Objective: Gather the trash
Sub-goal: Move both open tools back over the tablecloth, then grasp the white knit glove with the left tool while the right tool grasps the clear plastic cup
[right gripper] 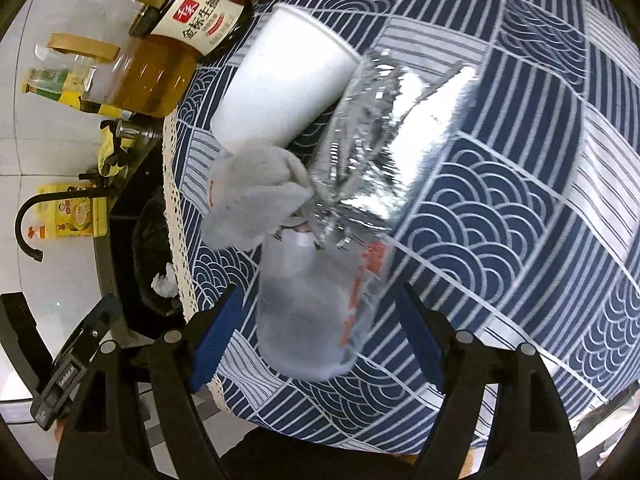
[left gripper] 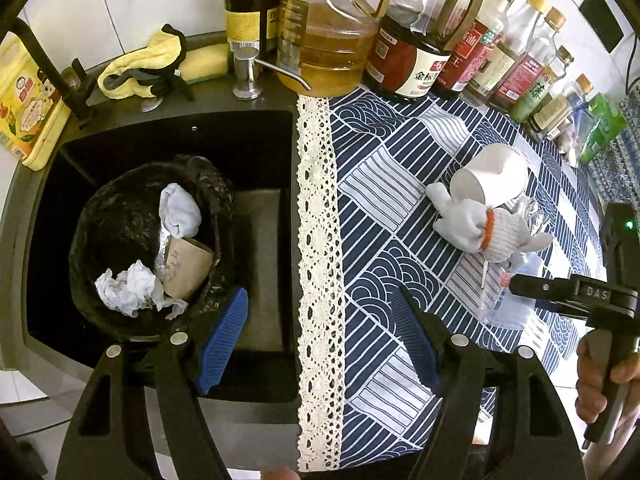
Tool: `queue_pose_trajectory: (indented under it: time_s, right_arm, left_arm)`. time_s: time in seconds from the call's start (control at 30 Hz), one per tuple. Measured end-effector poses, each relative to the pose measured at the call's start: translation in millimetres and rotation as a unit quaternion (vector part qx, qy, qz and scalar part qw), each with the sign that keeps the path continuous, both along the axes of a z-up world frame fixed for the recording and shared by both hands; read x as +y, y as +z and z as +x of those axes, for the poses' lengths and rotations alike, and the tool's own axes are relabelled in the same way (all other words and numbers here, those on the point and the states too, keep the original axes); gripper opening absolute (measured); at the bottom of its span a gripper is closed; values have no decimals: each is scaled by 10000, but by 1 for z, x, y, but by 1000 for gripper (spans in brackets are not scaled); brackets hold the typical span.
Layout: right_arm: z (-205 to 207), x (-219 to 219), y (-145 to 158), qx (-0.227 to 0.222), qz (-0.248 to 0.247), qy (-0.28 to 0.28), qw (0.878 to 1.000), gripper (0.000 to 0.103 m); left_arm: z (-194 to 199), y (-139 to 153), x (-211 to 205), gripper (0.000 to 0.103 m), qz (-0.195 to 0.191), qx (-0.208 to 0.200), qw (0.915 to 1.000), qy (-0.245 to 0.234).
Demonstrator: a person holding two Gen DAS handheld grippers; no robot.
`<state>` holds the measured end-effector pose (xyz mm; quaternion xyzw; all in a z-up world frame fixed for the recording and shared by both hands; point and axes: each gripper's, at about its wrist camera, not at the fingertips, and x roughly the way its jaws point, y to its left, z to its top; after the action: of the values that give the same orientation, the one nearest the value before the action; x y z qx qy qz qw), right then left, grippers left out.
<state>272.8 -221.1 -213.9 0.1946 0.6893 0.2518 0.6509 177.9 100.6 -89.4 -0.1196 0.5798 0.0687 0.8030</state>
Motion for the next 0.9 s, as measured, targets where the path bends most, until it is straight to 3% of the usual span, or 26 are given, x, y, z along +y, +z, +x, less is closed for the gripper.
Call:
queue_pose_trajectory:
  time_s: [0.2, 0.23, 0.27, 0.43, 0.77, 0.9]
  right_arm:
    - [1, 12, -7, 85, -23, 61, 9999, 80]
    - [1, 14, -8, 87, -44, 72, 9999, 76]
    - [1, 15, -9, 93, -73, 75, 9999, 64]
    - [1, 12, -8, 105, -57, 59, 9999, 52]
    - [-5, -7, -1, 117, 62, -14, 9999, 50]
    - [-10, -23, 6, 58, 119, -79, 9999, 50]
  left_arm:
    - [-2, -3, -4, 72, -17, 65, 10000, 41]
    - [-3, -4, -4, 72, -24, 77, 10000, 57]
    - [-3, -5, -4, 72, -29, 85, 9999, 69]
    - [-2, -7, -5, 72, -39, 108, 9999, 42]
    - [9, -10, -19, 72, -117, 107, 9998, -140]
    - [21, -15, -36, 84, -191, 101, 9992, -342]
